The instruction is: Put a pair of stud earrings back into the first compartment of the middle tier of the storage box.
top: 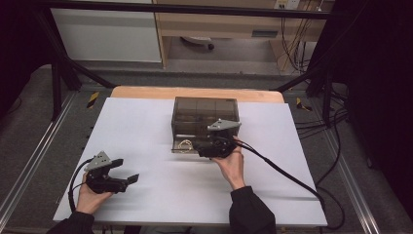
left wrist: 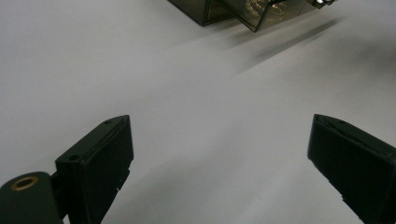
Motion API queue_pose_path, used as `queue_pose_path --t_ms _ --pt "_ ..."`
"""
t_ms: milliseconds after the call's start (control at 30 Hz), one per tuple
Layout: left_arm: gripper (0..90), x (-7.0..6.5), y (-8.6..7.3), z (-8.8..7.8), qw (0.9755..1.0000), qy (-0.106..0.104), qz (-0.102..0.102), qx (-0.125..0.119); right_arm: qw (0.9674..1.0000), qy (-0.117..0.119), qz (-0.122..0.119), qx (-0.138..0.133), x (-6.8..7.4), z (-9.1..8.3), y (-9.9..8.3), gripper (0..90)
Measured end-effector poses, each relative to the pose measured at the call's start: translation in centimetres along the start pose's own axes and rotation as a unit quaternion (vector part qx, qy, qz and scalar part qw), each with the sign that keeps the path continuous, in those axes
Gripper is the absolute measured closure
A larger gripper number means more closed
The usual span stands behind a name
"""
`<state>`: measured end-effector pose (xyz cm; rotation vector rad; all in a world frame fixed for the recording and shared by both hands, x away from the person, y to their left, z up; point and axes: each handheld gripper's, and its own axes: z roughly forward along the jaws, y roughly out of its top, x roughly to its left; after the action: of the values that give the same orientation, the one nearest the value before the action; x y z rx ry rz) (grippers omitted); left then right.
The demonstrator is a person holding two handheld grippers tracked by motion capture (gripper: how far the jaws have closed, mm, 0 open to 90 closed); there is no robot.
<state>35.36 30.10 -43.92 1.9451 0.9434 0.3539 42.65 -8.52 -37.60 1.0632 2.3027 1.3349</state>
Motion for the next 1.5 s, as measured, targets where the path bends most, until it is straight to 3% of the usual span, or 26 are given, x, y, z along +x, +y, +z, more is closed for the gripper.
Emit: queue_pose_path --t_ms 100,367,933,1100,1400,1500 --pt "7.1 0.0 0.0 0.0 1.0000 0.000 0.000 0.001 0.9998 0.012 0.017 -0.009 -0.7 -1.4 -0.5 16.7" --pt "7.0 0.0 0.0 0.1 1.0000 0.000 -0.001 0.002 0.9993 0.004 0.035 -0.014 -2.7 -4.3 -2.7 3.8" --pt "7.0 -0.1 0.0 0.2 1.0000 0.000 0.001 0.004 0.9996 -0.009 0.028 -0.007 -6.0 -8.5 -9.2 0.5" --pt "7.1 -0.1 0.0 0.2 1.0000 0.000 0.001 0.004 0.9990 -0.003 0.042 -0.013 -6.9 -9.5 -10.8 0.5" --pt "7.1 -0.2 0.0 0.2 1.0000 -0.001 0.005 0.007 0.9986 -0.008 0.047 -0.024 -8.2 -11.1 -13.1 0.4" --pt "7.0 -0.3 0.0 0.3 1.0000 -0.001 0.006 0.008 0.9984 -0.011 0.053 -0.016 -8.6 -11.3 -13.8 0.4"
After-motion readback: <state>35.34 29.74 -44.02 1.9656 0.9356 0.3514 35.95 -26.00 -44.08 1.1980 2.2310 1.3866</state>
